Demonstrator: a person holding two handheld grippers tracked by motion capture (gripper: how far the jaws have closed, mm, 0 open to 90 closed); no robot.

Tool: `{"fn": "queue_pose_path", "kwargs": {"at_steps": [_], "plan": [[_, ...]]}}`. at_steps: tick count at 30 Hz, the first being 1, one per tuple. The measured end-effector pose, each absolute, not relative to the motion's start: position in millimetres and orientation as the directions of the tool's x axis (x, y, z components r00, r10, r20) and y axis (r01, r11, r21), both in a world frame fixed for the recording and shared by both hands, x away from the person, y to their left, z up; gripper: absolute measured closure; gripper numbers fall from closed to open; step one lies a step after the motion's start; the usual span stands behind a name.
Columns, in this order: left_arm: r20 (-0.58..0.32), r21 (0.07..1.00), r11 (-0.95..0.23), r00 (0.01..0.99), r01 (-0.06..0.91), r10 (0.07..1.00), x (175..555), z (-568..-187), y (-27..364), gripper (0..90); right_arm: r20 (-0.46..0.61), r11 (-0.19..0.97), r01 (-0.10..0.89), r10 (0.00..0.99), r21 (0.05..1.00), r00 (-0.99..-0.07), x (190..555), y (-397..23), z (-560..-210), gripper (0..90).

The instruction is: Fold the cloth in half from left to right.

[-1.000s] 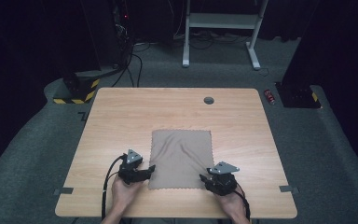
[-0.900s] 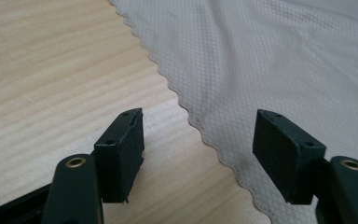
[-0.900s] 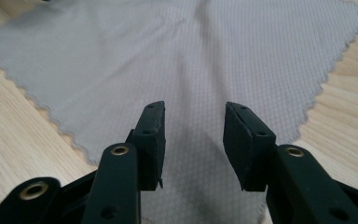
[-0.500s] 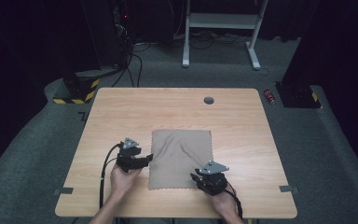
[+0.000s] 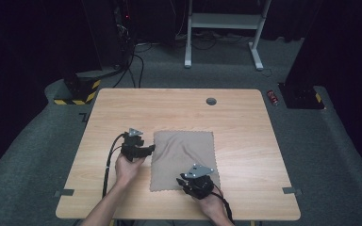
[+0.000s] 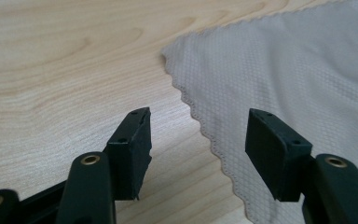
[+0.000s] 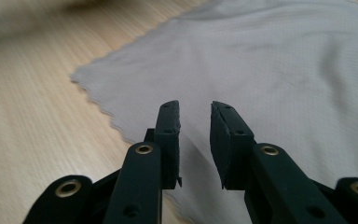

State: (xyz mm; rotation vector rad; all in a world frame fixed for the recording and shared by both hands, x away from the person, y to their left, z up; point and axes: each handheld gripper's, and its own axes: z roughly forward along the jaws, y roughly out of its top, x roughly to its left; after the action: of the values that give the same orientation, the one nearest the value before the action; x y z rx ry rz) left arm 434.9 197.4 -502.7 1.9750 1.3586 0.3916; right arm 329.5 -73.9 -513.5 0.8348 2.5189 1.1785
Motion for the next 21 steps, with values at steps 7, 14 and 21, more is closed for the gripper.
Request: {"fn": "queue_pose_path", "kwargs": {"at_steps": [7,14,21], "plan": [[-0.137,0.693,-0.193,0.39,0.695,0.911,451,-497,197,40.2,0.026,0.542,0.358,0.525,0.76,-0.851,326,-41,-517,73.2],[-0.165,0.691,-0.157,0.366,0.705,0.916,461,-502,200,41.4,0.025,0.566,0.312,0.456,0.763,-0.89,318,-9,-518,73.2],[-0.161,0.697,-0.149,0.355,0.701,0.921,465,-504,205,41.5,0.031,0.574,0.307,0.439,0.759,-0.898,318,6,-519,70.8]]}}
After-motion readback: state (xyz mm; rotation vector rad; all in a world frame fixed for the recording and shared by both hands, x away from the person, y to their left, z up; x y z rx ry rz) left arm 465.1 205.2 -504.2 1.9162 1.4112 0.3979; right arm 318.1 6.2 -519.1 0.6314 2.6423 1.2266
